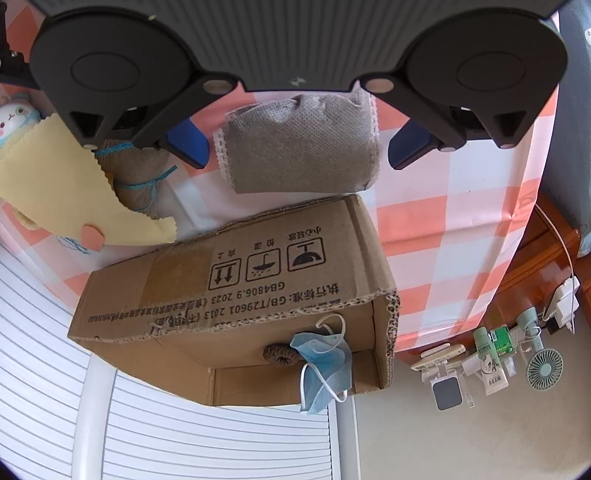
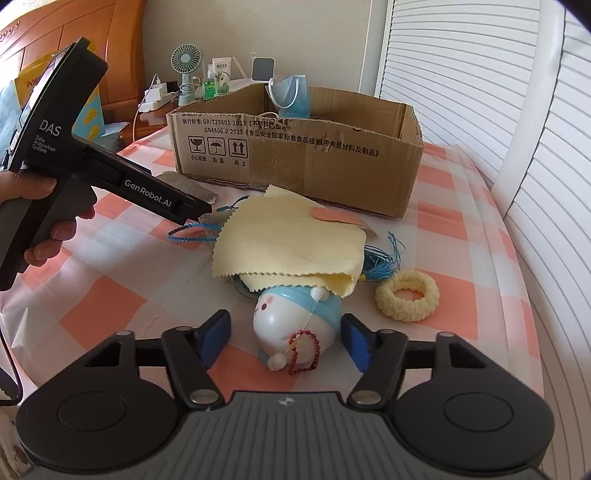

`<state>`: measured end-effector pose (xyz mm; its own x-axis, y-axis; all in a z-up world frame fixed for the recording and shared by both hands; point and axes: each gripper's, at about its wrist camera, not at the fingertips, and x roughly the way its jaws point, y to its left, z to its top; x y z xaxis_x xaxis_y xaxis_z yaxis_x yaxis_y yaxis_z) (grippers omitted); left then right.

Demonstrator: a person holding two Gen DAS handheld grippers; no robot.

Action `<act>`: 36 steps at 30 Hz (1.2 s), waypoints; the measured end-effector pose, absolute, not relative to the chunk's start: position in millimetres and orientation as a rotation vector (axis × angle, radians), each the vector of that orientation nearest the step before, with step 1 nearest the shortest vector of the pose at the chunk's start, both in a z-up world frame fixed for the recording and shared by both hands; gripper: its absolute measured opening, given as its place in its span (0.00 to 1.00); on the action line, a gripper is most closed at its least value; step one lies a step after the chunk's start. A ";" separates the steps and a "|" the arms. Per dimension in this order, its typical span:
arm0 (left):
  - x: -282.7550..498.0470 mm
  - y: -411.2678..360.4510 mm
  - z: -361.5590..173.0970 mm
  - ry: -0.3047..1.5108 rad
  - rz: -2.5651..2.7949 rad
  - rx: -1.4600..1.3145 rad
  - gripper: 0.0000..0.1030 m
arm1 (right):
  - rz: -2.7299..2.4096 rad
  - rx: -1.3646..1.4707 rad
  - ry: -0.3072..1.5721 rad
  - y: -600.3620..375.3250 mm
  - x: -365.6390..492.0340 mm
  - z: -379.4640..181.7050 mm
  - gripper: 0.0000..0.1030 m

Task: Organize soft objects
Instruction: 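Close left tool on the grey pouch while right tool grasps the snowman doll, then lift the grey pouch into the box and open left tool while right tool carries the doll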

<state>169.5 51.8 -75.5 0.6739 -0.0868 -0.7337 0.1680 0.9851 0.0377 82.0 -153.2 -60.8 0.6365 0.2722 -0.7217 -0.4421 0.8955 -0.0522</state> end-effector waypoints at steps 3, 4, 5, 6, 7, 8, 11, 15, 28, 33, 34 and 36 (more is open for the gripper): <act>170.3 54.8 -76.0 0.820 -0.142 0.093 0.96 | 0.400 -0.222 0.789 -156.0 83.2 -60.0 0.54; 169.9 55.3 -76.1 0.816 -0.138 0.094 0.93 | 0.397 -0.218 0.791 -157.2 83.5 -59.7 0.50; 169.3 55.7 -76.1 0.815 -0.136 0.094 0.89 | 0.392 -0.215 0.793 -158.1 83.8 -59.4 0.49; 168.6 56.8 -75.8 0.815 -0.142 0.089 0.87 | 0.391 -0.212 0.796 -158.8 83.8 -59.0 0.49; 168.2 57.4 -75.3 0.816 -0.152 0.083 0.83 | 0.391 -0.210 0.798 -158.9 83.4 -58.7 0.49; 167.9 57.9 -74.6 0.818 -0.161 0.077 0.79 | 0.390 -0.214 0.798 -158.9 83.4 -58.6 0.49; 168.2 57.8 -72.8 0.823 -0.182 0.067 0.69 | 0.388 -0.223 0.801 -159.8 79.9 -57.1 0.48; 165.6 55.8 -70.0 0.816 -0.181 0.084 0.58 | 0.384 -0.233 0.806 -162.5 73.4 -55.6 0.48; 149.3 68.4 -55.4 0.829 -0.214 0.072 0.45 | 0.353 -0.240 0.801 -176.5 53.4 -44.0 0.48; 137.3 68.2 -45.0 0.828 -0.249 0.079 0.45 | 0.338 -0.248 0.784 -181.2 47.6 -35.8 0.48; 135.0 67.7 -42.3 0.827 -0.257 0.081 0.45 | 0.338 -0.245 0.780 -182.5 47.4 -33.4 0.48; 130.2 66.0 -35.8 0.825 -0.282 0.083 0.45 | 0.337 -0.237 0.769 -185.5 48.5 -28.3 0.48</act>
<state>130.2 66.0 -35.8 0.6436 -0.2155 -0.7343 0.2794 0.9595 -0.0367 48.5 -185.5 -28.3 0.6695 0.2105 -0.7124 -0.3815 0.9203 -0.0867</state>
